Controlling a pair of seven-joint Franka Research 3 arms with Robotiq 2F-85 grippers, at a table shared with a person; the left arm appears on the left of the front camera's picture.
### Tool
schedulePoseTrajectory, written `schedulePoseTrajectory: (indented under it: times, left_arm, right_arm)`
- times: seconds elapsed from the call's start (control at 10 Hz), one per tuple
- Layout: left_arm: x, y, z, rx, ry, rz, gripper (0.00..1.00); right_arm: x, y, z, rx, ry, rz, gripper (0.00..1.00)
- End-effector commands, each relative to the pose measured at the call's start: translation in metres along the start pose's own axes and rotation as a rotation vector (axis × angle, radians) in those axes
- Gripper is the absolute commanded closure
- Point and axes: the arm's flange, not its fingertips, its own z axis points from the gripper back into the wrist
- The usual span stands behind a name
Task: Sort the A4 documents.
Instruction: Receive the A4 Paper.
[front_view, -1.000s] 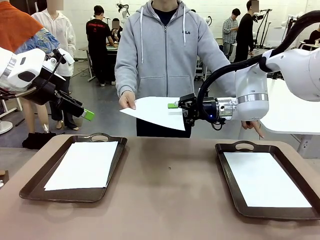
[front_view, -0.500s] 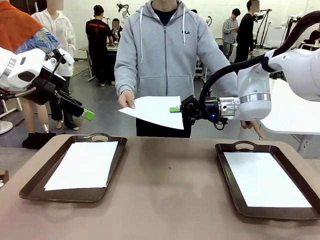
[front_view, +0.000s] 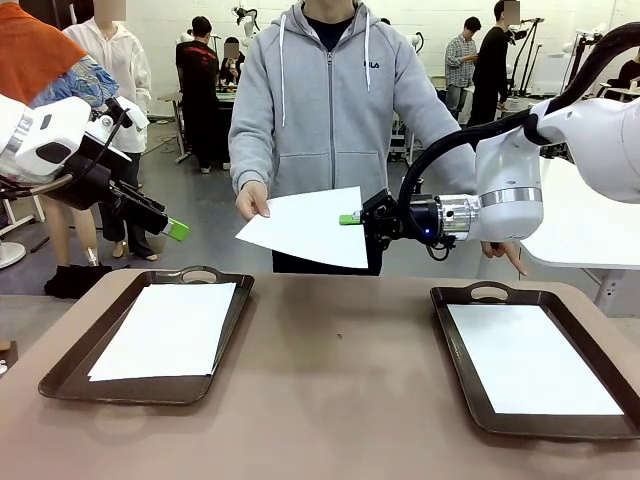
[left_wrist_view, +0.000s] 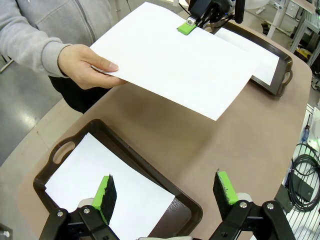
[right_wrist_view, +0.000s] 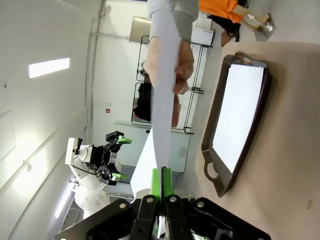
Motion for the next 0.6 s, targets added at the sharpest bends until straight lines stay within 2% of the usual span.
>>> schedulePoseTrajectory:
  times: [0.0, 0.5]
  left_arm:
    - [-0.0011, 0.0006, -0.0005, 0.001, 0.002, -0.010, 0.00]
    - [-0.0011, 0.0006, -0.0005, 0.001, 0.002, -0.010, 0.00]
  right_arm:
    - [0.0016, -0.0009, 0.0020, -0.014, -0.014, 0.005, 1.00]
    - [0.0016, -0.0009, 0.0020, -0.014, -0.014, 0.005, 1.00]
